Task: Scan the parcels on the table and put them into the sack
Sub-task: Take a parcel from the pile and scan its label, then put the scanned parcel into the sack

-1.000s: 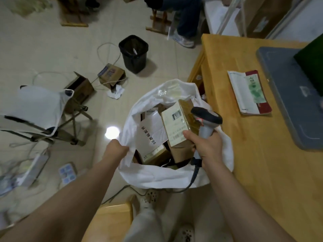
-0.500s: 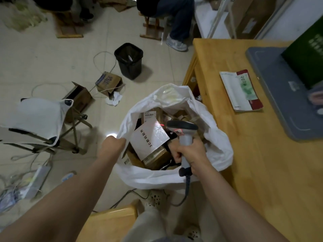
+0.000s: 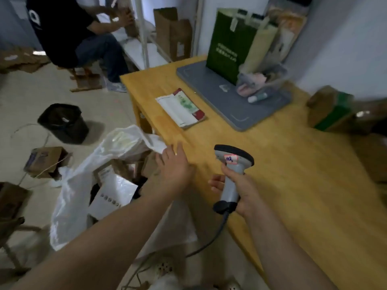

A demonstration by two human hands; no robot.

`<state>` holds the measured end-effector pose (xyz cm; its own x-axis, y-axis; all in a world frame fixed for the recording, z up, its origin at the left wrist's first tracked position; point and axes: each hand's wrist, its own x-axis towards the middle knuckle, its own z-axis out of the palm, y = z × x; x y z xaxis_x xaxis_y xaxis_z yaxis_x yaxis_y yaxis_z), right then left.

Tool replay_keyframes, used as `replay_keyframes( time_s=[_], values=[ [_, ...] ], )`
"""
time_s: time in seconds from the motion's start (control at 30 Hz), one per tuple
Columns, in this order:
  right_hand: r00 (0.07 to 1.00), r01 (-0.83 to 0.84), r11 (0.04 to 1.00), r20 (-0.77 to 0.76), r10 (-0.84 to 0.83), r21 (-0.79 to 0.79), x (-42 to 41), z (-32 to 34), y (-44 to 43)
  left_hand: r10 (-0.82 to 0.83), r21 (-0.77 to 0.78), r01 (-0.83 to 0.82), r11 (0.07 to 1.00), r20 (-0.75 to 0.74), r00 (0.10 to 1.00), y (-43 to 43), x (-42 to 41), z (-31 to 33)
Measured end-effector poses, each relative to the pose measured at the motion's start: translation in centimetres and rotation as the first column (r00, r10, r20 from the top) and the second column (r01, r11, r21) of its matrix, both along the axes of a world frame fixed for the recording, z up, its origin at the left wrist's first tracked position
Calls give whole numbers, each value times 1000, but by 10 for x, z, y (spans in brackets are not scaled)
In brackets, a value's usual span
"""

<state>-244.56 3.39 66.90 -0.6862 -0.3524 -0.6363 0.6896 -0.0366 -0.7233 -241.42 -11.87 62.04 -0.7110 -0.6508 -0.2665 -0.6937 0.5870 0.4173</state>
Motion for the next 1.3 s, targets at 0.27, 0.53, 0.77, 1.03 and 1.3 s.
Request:
replay_keyframes(
  time_s=[0.27, 0.53, 0.77, 1.03, 1.3],
  values=[
    [785, 619, 783, 30, -619, -61, -39, 5, 226, -573, -80, 568, 819, -85, 815, 222, -108, 25],
    [471, 880, 471, -23, -882, -63, -57, 10, 398, -870, 57, 878, 476, -120, 479, 439, -191, 24],
    [452, 891, 453, -26, -892, -44, -68, -21, 456, -968, -105, 963, 248, -4, 249, 570, -279, 9],
    [453, 891, 453, -24, -891, -15, -68, -50, 479, -877, -213, 950, -230, 469, -107, 630, -337, 12],
    [488, 873, 488, 15, -873, 1, -57, -50, 480, -877, -192, 953, -235, 464, -123, 560, -306, 25]
  ],
)
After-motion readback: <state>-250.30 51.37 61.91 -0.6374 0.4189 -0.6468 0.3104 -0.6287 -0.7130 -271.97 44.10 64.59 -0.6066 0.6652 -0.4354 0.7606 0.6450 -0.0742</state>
